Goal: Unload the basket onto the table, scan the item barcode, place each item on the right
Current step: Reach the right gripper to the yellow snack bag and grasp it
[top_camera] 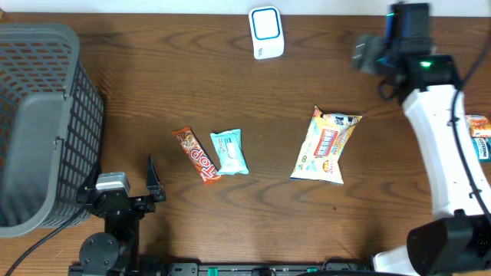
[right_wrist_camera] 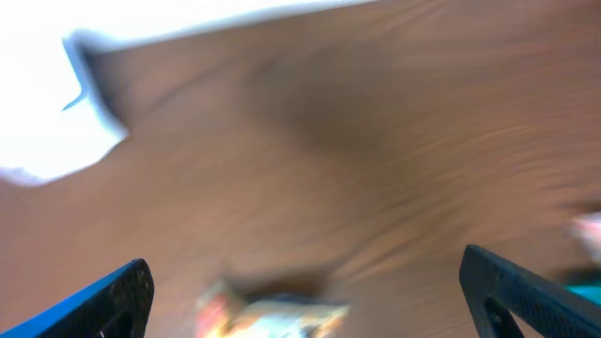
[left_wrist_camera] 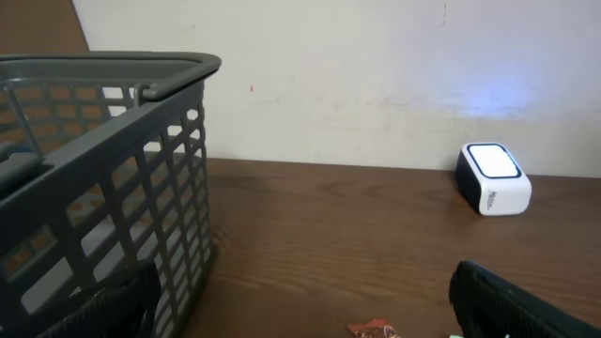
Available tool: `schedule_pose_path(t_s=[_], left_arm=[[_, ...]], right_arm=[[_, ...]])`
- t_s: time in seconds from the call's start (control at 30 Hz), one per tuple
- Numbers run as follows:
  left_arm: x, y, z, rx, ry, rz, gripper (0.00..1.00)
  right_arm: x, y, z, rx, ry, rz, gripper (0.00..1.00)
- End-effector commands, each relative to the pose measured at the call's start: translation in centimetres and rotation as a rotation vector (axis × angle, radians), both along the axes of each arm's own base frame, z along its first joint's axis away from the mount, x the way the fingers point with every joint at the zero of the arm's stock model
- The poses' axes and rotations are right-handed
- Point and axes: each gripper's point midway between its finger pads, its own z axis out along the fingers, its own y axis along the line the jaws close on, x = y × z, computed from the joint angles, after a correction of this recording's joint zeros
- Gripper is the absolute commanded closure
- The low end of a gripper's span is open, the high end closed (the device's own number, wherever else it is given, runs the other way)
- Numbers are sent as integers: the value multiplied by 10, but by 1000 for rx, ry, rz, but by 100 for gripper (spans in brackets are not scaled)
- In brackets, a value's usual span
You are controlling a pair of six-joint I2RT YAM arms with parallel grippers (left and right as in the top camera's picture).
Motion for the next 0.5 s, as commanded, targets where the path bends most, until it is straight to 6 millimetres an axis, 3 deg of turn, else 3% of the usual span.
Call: schedule_pose_path(t_s=[0.0, 0.07, 0.2, 0.37, 0.47], left_arm=[[0, 2, 1, -5, -3, 10, 2], [0, 2, 1, -5, -3, 10, 2], [0, 2, 1, -5, -3, 10, 2], [0, 2, 1, -5, -3, 10, 2], [0, 2, 1, -5, -3, 10, 2]], right_arm=[[-21, 77, -16, 208, 102, 235, 1], [-34, 97, -20, 225, 142, 287, 1], [-53, 118, -28, 234, 211, 290, 5], [-82, 111, -63, 135, 347, 57, 18], [-89, 113, -92, 6, 383, -6, 19]])
